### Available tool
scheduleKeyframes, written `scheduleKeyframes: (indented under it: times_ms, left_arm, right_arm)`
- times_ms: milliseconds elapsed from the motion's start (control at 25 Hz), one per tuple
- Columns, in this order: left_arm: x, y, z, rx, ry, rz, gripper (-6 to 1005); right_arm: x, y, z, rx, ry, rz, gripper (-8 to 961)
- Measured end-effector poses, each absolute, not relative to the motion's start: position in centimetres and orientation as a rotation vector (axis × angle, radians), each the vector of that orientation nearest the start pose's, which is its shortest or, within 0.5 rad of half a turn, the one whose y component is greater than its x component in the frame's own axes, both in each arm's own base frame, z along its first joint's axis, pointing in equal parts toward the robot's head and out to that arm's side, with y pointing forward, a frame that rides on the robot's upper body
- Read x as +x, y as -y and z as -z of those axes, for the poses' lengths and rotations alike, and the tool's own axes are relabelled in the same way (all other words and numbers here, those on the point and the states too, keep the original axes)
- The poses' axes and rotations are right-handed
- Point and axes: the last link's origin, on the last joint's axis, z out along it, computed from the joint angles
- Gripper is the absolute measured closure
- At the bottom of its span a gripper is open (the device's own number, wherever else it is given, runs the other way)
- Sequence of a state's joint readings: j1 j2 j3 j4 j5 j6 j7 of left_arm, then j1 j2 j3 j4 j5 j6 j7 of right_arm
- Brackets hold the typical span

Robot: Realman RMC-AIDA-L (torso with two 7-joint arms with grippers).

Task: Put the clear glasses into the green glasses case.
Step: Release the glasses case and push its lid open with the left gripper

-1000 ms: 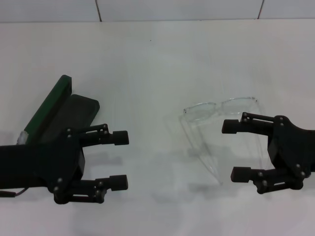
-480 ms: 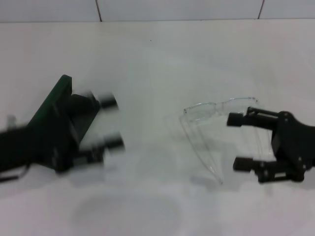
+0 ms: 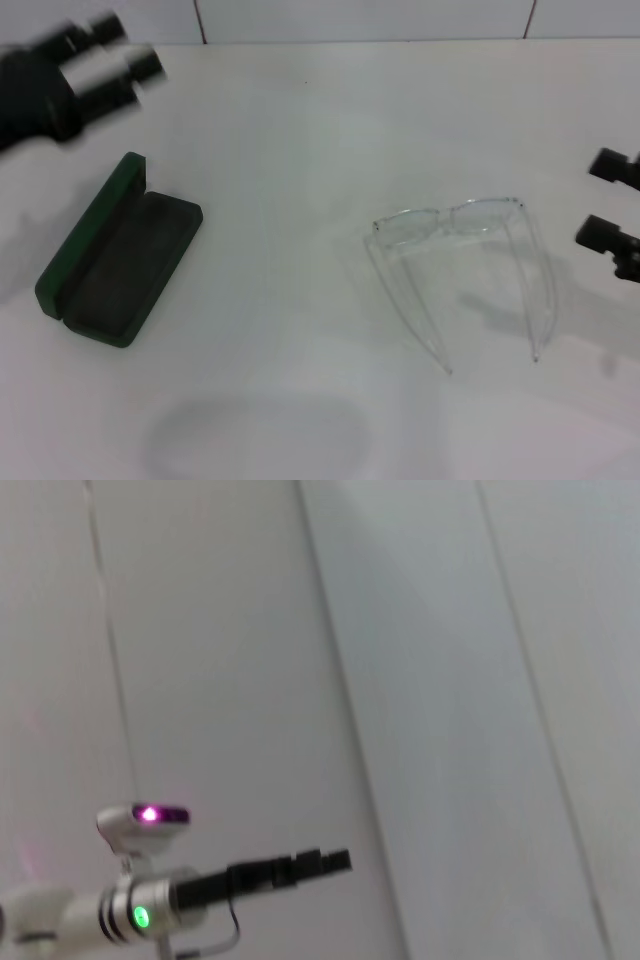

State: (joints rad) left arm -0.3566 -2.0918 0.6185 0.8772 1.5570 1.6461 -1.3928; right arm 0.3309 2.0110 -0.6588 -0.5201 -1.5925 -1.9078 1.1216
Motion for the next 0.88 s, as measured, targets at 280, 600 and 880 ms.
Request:
scheduleKeyframes:
  times_ms: [280,600,880]
  left_arm:
    - [-23.5,-35.0,-13.3,-2.189,0.559,0.922,280]
    - [-20.1,-35.2,-13.0,-2.294,0.656,0.442,312]
    - [-18.5,-33.8,-12.7,-2.202,0.764,0.134,320]
  right_arm:
    - [29.2,-25.7,-5.1,-2.426,-0.419,-1.233,69]
    - [29.5,-25.7,-4.9,-2.42,-0.43,-1.218,69]
    - [29.8,-26.1,-4.7,-2.417,-0.445,-1.173,69]
